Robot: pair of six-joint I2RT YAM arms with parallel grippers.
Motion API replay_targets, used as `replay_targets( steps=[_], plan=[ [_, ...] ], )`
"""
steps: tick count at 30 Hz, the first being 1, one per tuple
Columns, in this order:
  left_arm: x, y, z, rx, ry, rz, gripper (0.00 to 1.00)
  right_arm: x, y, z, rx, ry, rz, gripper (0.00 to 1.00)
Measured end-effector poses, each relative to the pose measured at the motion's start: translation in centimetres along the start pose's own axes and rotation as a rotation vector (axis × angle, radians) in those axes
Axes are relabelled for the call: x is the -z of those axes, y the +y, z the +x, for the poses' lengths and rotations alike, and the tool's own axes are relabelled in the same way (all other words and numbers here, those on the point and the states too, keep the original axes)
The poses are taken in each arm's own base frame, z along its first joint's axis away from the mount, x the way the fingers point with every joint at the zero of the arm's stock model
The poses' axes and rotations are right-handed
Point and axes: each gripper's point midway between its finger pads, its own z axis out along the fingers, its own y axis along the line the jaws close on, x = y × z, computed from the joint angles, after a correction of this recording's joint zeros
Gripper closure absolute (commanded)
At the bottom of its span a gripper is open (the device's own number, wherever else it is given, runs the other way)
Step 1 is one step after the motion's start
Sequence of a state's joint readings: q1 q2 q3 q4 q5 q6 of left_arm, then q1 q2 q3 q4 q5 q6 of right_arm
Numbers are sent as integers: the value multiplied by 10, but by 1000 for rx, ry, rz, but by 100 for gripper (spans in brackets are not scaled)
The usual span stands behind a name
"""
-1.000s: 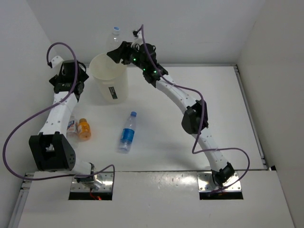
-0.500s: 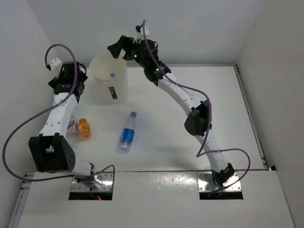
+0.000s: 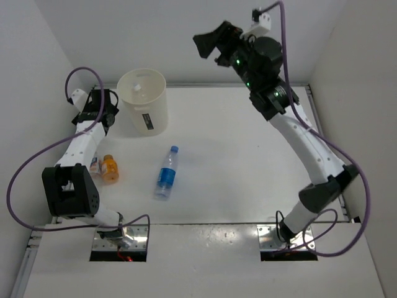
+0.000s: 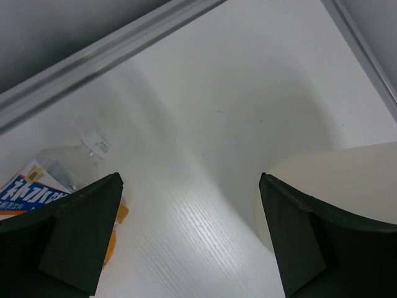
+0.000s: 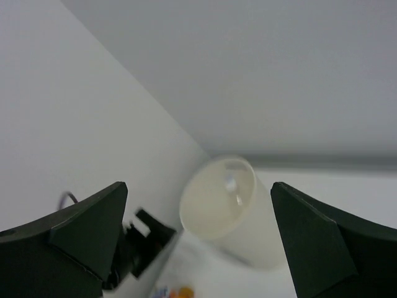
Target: Put the plastic bottles in the bin
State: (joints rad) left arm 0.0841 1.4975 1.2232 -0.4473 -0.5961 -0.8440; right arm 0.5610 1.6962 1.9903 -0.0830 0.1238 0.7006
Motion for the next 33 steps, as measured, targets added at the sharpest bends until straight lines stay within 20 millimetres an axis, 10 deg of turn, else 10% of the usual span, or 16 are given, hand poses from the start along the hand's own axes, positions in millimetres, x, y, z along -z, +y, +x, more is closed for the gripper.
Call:
replay_targets(
  steps=[4, 9, 12, 18, 25, 33],
  plan=[
    [-4, 3, 9, 17, 21, -18, 1, 48, -57, 88, -131, 175, 130, 0],
    [-6, 8, 18, 30, 36, -34, 1, 138, -150, 264, -428, 576, 440, 0],
    [-9, 16, 32, 35, 62, -50, 1, 153, -168, 326, -502, 813, 561, 2],
    [-11, 27, 57, 54, 122, -73, 1, 102, -134, 380, -537, 1051, 485, 2],
    [-8, 27, 57, 78, 124, -64, 1, 151, -117, 424, -612, 1288, 536, 2],
    [-6, 35, 63, 72, 132, -73, 1, 164, -122, 468, -636, 1434, 575, 2]
  ],
)
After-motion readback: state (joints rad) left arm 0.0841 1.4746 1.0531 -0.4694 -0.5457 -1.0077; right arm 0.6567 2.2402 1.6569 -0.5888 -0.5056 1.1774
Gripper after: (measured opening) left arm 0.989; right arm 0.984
